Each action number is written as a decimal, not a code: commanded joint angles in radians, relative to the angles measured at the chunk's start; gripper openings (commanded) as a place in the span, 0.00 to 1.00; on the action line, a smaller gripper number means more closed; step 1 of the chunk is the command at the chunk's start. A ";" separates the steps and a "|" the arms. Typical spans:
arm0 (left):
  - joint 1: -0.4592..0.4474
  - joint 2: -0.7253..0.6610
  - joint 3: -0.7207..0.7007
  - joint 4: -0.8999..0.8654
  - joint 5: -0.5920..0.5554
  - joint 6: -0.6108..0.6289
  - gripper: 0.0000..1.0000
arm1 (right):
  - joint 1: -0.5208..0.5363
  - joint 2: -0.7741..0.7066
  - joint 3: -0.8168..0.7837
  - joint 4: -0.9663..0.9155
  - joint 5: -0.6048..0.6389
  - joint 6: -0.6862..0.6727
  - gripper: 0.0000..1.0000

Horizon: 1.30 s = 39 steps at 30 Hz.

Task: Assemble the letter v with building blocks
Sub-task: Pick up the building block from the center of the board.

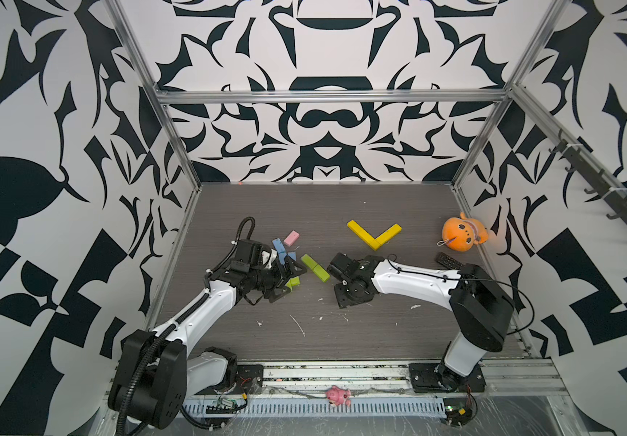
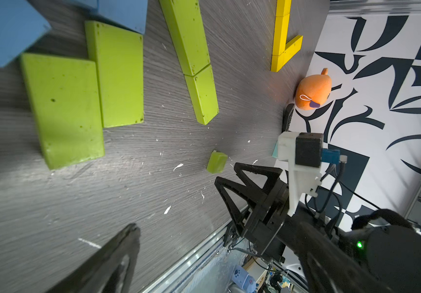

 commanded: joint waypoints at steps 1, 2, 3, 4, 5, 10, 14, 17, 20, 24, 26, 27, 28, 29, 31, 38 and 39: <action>0.003 -0.013 -0.007 0.050 0.034 -0.027 0.99 | 0.021 0.010 0.033 -0.003 0.043 0.059 0.56; 0.003 -0.013 -0.008 0.054 0.033 -0.030 1.00 | 0.023 0.016 0.037 -0.008 0.054 0.060 0.54; 0.003 -0.013 -0.009 0.058 0.033 -0.033 0.99 | 0.023 0.020 0.037 -0.010 0.063 0.062 0.52; 0.003 -0.014 -0.009 0.059 0.033 -0.034 0.99 | 0.023 0.023 0.035 -0.012 0.070 0.061 0.50; 0.003 -0.015 -0.010 0.061 0.033 -0.035 0.99 | 0.024 0.027 0.032 -0.010 0.073 0.061 0.49; 0.003 -0.012 -0.021 0.069 0.033 -0.037 0.99 | 0.023 0.038 0.016 0.029 0.047 0.038 0.42; 0.003 -0.002 -0.034 0.091 0.036 -0.049 0.99 | 0.022 0.061 0.037 0.023 0.029 -0.003 0.41; 0.003 0.008 -0.039 0.101 0.039 -0.053 0.99 | 0.023 0.086 0.065 0.017 0.012 -0.001 0.48; 0.003 0.013 -0.036 0.101 0.038 -0.051 0.99 | 0.022 0.113 0.091 0.010 0.000 0.018 0.53; 0.003 0.010 -0.038 0.091 0.033 -0.045 0.99 | 0.022 0.127 0.105 -0.008 0.025 0.019 0.45; 0.003 0.008 -0.038 0.084 0.034 -0.040 0.99 | 0.022 0.123 0.112 -0.034 0.051 -0.012 0.36; 0.004 0.007 -0.039 0.081 0.032 -0.037 0.99 | 0.022 0.119 0.117 -0.053 0.070 -0.042 0.30; 0.004 0.007 -0.040 0.080 0.030 -0.035 0.99 | 0.020 0.115 0.121 -0.066 0.085 -0.078 0.27; 0.004 0.005 -0.039 0.078 0.029 -0.034 0.99 | 0.017 0.106 0.123 -0.077 0.093 -0.135 0.24; 0.004 0.003 -0.041 0.078 0.029 -0.031 0.99 | 0.005 0.085 0.129 -0.088 0.106 -0.259 0.22; 0.004 0.013 -0.051 0.104 0.023 -0.040 0.99 | -0.077 0.038 0.143 -0.030 -0.025 -0.612 0.24; 0.003 0.011 -0.054 0.108 0.024 -0.043 0.99 | -0.093 0.049 0.157 -0.031 -0.042 -0.637 0.24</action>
